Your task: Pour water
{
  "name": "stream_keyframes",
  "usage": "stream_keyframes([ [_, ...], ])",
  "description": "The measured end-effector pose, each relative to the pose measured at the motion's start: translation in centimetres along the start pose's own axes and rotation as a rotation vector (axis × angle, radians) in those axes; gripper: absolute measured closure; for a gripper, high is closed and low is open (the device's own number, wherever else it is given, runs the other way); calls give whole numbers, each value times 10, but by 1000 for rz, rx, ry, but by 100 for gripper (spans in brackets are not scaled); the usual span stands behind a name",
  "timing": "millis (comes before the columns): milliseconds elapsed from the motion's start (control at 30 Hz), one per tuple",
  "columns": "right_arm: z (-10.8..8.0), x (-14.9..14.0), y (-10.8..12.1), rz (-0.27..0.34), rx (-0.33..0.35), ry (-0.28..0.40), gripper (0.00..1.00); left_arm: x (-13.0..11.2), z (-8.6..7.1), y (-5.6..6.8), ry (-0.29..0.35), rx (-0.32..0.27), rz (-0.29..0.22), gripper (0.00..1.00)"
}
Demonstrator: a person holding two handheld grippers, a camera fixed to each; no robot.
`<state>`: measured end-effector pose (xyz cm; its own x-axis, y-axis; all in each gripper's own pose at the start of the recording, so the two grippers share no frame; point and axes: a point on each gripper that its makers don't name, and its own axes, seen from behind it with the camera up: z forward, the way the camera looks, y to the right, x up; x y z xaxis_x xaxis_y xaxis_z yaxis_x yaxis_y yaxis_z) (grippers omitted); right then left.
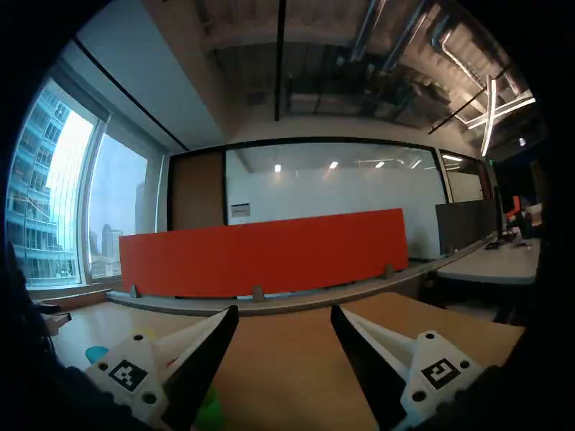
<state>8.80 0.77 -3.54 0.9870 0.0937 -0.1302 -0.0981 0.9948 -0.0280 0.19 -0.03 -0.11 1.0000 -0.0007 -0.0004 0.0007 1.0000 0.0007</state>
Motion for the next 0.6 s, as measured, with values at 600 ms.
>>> stream_keyframes([
  [600, 9, -33, -14, -23, 68, -25, 1, 0, 0, 0, 0, 0, 0, 0],
])
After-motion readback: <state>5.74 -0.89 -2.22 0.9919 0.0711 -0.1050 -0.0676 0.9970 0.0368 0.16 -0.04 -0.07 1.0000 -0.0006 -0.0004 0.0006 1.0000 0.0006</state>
